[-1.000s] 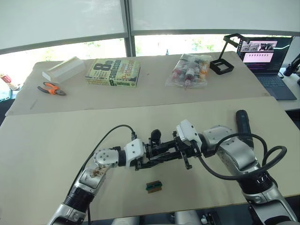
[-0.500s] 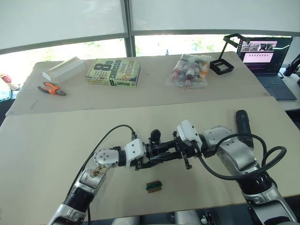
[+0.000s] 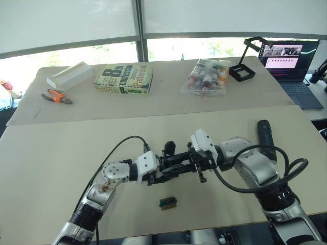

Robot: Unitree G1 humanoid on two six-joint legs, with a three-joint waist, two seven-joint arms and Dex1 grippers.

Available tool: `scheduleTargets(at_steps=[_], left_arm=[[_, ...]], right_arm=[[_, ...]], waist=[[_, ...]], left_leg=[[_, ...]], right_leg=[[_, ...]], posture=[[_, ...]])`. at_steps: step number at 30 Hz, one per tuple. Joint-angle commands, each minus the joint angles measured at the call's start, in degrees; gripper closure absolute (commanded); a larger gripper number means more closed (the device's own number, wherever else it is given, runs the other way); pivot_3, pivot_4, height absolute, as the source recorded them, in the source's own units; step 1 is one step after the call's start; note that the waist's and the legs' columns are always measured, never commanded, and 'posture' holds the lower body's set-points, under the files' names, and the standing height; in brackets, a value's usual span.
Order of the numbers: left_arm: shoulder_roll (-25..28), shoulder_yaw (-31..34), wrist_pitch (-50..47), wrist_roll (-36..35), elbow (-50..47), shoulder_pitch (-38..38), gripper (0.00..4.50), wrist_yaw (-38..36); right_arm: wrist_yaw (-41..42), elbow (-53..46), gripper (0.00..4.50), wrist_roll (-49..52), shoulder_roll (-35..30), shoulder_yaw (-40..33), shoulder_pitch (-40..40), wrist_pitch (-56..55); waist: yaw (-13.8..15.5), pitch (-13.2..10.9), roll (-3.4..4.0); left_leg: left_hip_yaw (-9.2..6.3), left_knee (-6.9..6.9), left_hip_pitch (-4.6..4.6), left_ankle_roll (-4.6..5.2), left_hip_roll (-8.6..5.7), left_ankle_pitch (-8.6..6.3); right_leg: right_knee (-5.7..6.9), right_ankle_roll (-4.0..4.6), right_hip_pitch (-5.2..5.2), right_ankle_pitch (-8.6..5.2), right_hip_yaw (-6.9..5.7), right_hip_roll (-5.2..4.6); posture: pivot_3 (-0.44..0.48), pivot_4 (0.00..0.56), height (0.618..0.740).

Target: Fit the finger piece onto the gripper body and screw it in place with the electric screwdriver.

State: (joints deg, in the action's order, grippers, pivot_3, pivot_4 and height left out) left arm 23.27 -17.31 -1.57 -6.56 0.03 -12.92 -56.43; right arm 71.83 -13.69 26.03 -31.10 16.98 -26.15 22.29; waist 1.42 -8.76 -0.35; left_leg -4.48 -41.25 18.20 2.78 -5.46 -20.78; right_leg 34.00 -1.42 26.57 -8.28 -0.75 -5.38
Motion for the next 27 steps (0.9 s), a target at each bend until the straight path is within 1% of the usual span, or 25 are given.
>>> scheduleTargets(at_steps=[1,9,16,19,24,27], left_arm=[[-0.59,-0.34,0.59,0.31,-1.04,-1.03,2.15,0.94],[-0.39,-0.12,0.98,0.56,-0.69,-1.18,2.15,0.75],[-0.19,0.06,0.89,0.55,-0.79,-1.15,2.15,0.76],[-0.20,0.12,0.82,0.51,-0.65,-1.34,2.15,0.74],[-0.20,0.21,0.91,0.42,-0.61,-1.56,2.15,0.65],[-0.25,0.14,0.92,0.47,-0.77,-1.45,2.15,0.79]], right_arm=[[-0.57,-0.04,4.15,-2.41,-1.76,1.05,1.07,0.63],[-2.38,-0.45,4.15,-3.12,-2.34,1.83,2.98,0.35],[-3.60,-0.22,4.15,-2.58,-2.94,0.90,4.28,0.18],[-2.35,0.37,4.15,-2.27,-3.48,1.03,3.96,0.34],[2.65,4.23,4.15,-1.46,-3.52,3.06,1.58,1.24],[2.76,4.96,4.15,-2.13,-2.96,3.51,1.49,0.62]], waist=[[0.02,0.00,0.00],[0.15,0.00,0.00],[0.16,0.01,0.00],[0.17,0.01,0.00],[0.18,0.01,0.00],[0.25,0.01,0.00]], left_leg=[[0.00,0.00,0.00,0.00,0.00,0.00],[-0.02,0.00,-0.08,0.02,0.00,-0.01],[-0.03,0.02,-0.21,0.02,0.00,-0.01],[-0.02,0.04,-0.22,0.03,0.00,-0.02],[-0.02,0.03,-0.23,0.03,0.00,-0.02],[-0.03,0.03,-0.24,0.04,0.00,-0.02]], right_leg=[[0.00,0.00,0.00,0.00,0.00,0.00],[-0.03,-0.01,-0.15,0.00,-0.02,0.00],[-0.03,-0.02,-0.23,-0.01,0.00,0.01],[-0.04,-0.02,-0.24,-0.01,0.00,0.00],[-0.04,-0.02,-0.27,-0.01,0.00,0.01],[-0.05,-0.02,-0.28,-0.01,0.00,0.00]], posture=[[0.000,0.150,0.740],[0.000,0.150,0.740],[0.000,0.150,0.740],[0.000,0.150,0.740],[0.000,0.150,0.740],[0.000,0.150,0.740]])
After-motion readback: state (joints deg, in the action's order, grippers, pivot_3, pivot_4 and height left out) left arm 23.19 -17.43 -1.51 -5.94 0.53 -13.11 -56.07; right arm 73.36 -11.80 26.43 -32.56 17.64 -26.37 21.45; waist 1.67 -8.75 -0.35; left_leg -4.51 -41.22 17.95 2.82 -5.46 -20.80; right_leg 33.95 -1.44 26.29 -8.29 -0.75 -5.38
